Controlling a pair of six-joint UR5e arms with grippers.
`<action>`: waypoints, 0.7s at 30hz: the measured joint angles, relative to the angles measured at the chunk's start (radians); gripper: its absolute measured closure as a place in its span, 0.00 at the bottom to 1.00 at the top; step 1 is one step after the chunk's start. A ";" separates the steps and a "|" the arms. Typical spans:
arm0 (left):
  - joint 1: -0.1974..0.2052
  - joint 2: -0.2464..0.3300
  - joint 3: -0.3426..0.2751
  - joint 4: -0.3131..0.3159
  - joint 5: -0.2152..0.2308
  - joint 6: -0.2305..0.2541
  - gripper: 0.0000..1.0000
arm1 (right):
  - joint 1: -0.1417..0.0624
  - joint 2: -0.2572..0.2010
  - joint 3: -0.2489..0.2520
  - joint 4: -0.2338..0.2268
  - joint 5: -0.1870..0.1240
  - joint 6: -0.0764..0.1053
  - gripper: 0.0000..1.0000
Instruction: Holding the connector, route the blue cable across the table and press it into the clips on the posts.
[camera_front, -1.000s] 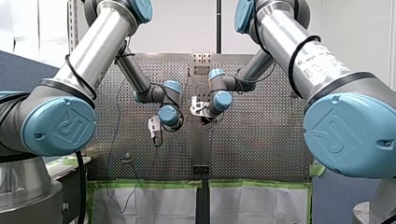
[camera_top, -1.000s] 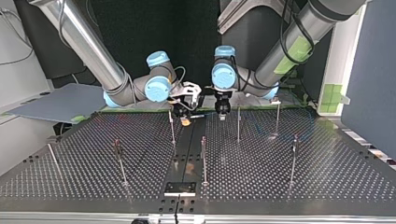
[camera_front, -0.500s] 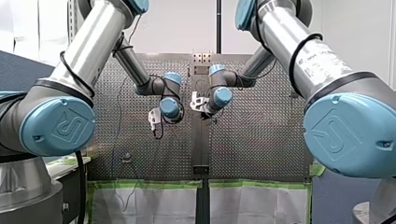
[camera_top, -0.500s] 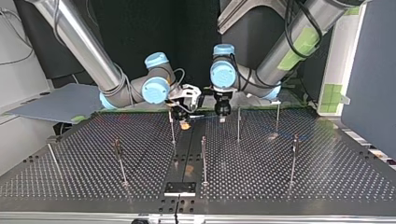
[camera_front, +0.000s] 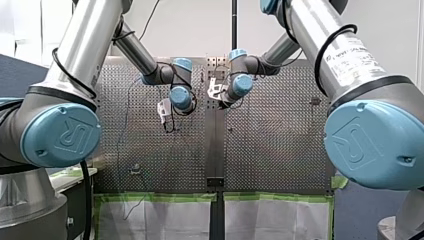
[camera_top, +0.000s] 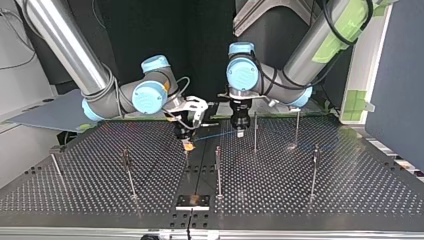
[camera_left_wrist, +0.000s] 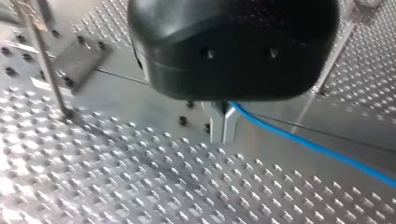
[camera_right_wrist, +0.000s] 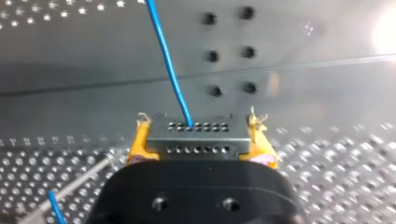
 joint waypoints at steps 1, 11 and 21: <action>-0.001 0.008 0.000 -0.003 0.000 0.000 1.00 | -0.003 -0.010 0.000 0.010 0.000 0.004 1.00; -0.018 0.105 -0.001 -0.040 -0.005 0.001 1.00 | -0.013 -0.099 0.002 0.091 0.000 0.011 1.00; -0.037 0.176 -0.001 -0.050 -0.011 0.000 1.00 | -0.013 -0.197 0.002 0.119 -0.022 0.014 1.00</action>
